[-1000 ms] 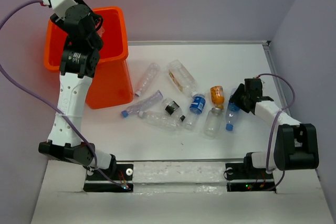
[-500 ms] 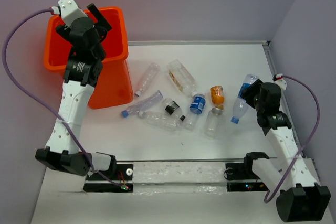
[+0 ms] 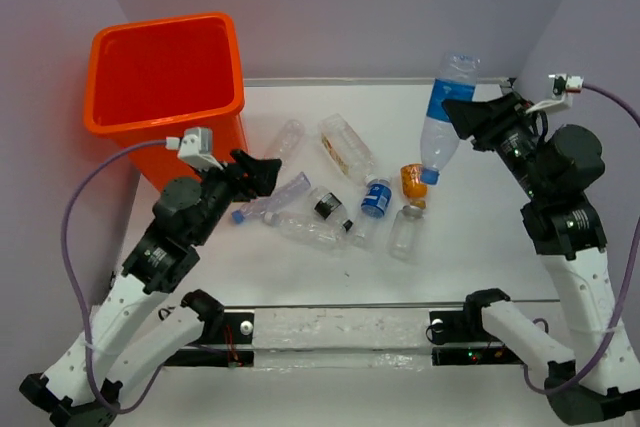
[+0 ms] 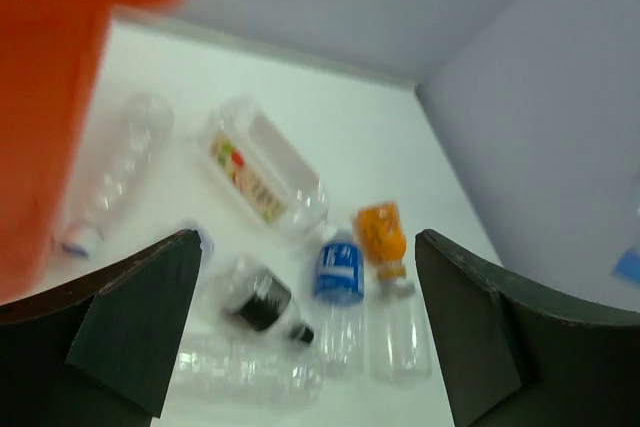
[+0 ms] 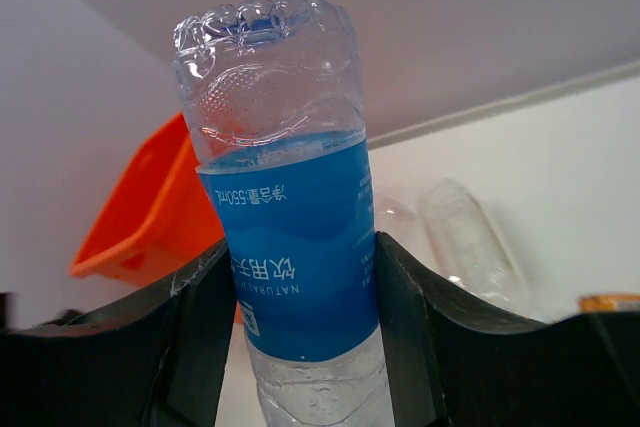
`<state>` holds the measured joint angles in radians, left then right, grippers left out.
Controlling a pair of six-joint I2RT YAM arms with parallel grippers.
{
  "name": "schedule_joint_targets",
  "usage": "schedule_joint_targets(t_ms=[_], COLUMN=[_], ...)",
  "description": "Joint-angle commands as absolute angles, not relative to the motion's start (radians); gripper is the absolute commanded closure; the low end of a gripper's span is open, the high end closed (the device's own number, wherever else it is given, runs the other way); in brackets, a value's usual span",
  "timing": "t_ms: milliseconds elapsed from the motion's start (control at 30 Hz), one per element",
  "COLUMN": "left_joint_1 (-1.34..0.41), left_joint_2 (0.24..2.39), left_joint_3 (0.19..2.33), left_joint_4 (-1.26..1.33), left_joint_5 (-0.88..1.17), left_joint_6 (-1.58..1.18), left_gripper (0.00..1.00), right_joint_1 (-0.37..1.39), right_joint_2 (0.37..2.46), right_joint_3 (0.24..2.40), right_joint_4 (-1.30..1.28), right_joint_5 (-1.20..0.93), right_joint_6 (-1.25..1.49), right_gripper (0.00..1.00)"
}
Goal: Put the plastic bottles in the bin
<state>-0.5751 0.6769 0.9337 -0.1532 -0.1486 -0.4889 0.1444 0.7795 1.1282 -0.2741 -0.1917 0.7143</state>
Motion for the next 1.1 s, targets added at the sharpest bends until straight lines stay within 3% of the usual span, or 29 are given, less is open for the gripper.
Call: schedule_joint_targets(t_ms=[0, 133, 267, 433, 667, 933, 1000, 1067], left_joint_1=[-0.624, -0.638, -0.641, -0.643, -0.644, -0.647, -0.649, -0.649], left_joint_2=[0.554, 0.488, 0.498, 0.506, 0.555, 0.612, 0.633, 0.64], left_joint_3=[0.689, 0.542, 0.434, 0.299, 0.206, 0.163, 0.156, 0.152], left_joint_4=[-0.137, -0.13, -0.118, -0.009, 0.101, 0.169, 0.186, 0.198], left_joint_5=[-0.107, -0.147, -0.179, -0.187, -0.16, -0.138, -0.133, -0.133], left_joint_6=[-0.71, -0.845, -0.939, -1.083, -1.13, -1.138, -1.138, -1.143], left_gripper=[0.02, 0.02, 0.01, 0.01, 0.01, 0.01, 0.01, 0.01], right_joint_1=[0.413, 0.67, 0.782, 0.854, 0.922, 0.943, 0.943, 0.943], right_joint_2=[0.948, 1.219, 1.594, 1.894, 2.164, 2.379, 2.405, 2.427], right_joint_3=[1.385, 1.708, 2.096, 2.499, 2.598, 2.689, 2.66, 2.66], right_joint_4=[-0.092, -0.074, -0.089, 0.033, 0.452, 0.623, 0.62, 0.601], right_joint_5=[-0.18, -0.068, -0.069, -0.057, 0.057, 0.121, 0.136, 0.129], right_joint_6=[0.678, 0.525, 0.424, 0.348, 0.291, 0.293, 0.295, 0.293], right_gripper=[0.52, 0.52, 0.52, 0.51, 0.53, 0.54, 0.52, 0.41])
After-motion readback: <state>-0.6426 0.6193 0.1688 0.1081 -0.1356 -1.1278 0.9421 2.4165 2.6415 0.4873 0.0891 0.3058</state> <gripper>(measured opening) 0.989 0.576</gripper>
